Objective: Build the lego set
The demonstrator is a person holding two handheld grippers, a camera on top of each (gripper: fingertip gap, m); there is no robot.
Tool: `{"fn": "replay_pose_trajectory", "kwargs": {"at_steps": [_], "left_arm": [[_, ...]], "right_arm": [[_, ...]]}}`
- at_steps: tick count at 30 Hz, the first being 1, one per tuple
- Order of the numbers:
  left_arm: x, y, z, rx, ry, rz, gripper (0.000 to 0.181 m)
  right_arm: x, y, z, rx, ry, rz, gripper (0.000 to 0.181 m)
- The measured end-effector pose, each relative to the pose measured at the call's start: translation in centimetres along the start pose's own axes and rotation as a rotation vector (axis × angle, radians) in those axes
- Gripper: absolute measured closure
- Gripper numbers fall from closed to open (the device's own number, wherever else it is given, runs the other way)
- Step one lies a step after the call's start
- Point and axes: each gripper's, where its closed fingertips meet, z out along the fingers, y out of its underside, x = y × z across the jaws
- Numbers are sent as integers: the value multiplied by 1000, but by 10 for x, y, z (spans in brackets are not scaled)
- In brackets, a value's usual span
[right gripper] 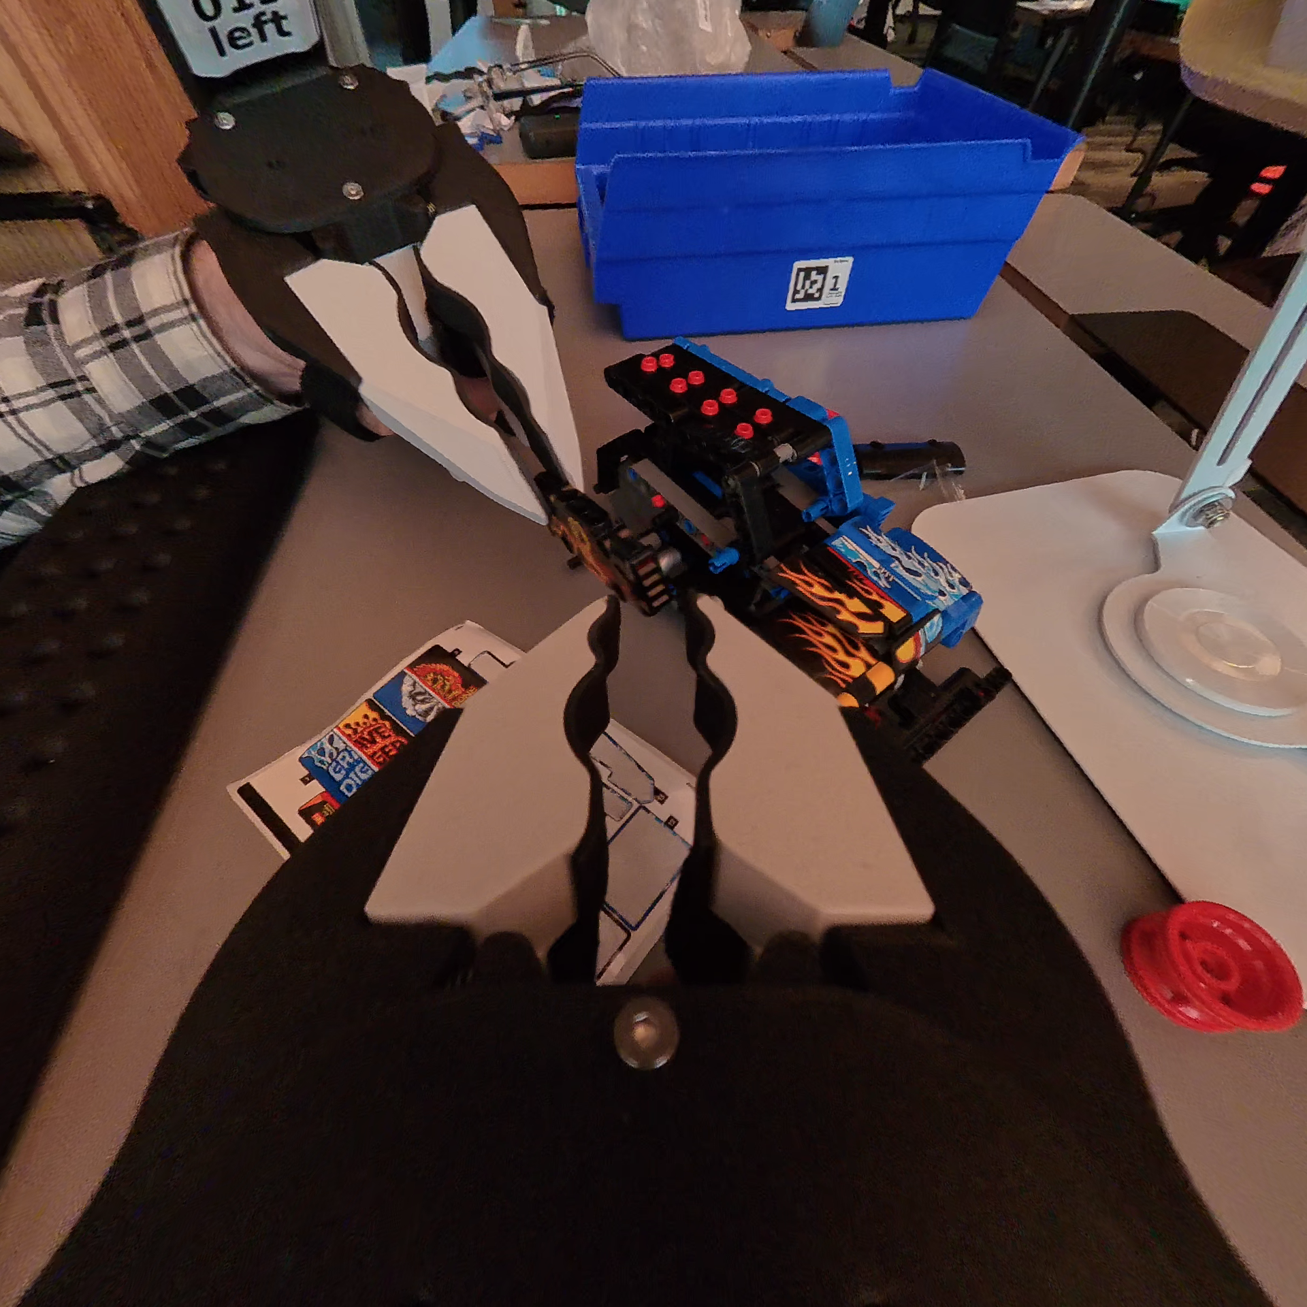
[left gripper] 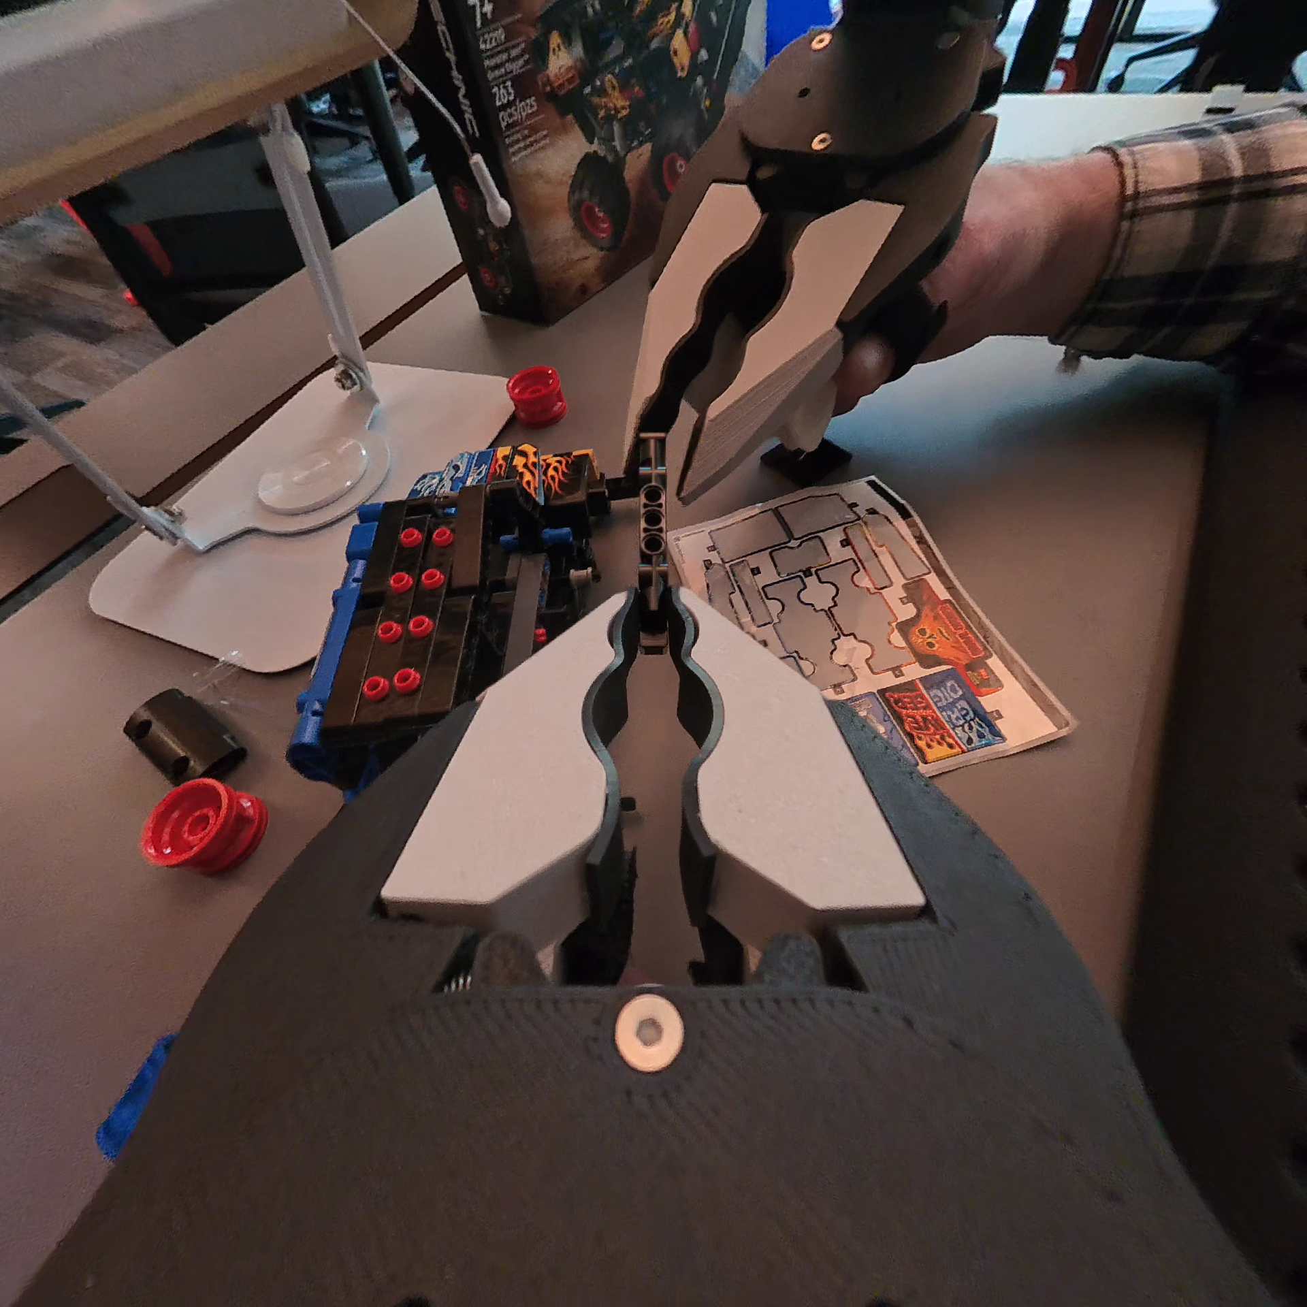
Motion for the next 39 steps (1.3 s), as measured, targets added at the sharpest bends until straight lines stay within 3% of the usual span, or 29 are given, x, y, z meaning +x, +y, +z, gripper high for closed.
{"fn": "replay_pose_trajectory", "kwargs": {"at_steps": [3, 5, 14, 16, 19, 23, 27, 32, 36, 39], "left_arm": [[5, -6, -1, 25, 21, 20, 175], [9, -8, -2, 34, 41, 30, 175], [4, -19, -1, 68, 10, 45, 172], [1, -26, -4, 91, -17, 54, 163], [-11, -46, -15, 135, -104, 99, 161], [-29, -93, -17, 159, -211, 244, 154], [-49, -144, 19, 78, -294, 486, 145], [-76, -188, 90, 15, -337, 714, 141], [-101, -189, 134, -111, -382, 817, 144], [-110, -185, 146, -140, -397, 822, 155]], "right_arm": [[-4, 0, 2, -8, -7, -24, 159], [-10, 0, 2, -17, -26, -56, 167], [-14, 0, -6, -13, -86, -25, 175], [-13, 0, -9, -5, -96, -7, 175], [-6, 0, -16, 5, -86, 23, 175], [2, 4, -19, -3, -65, 40, 175], [3, 9, -16, -21, -61, 42, 175], [3, 10, -15, -24, -58, 44, 175], [5, 8, -16, -14, -47, 40, 175], [6, 5, -18, -1, -41, 41, 175]]}}
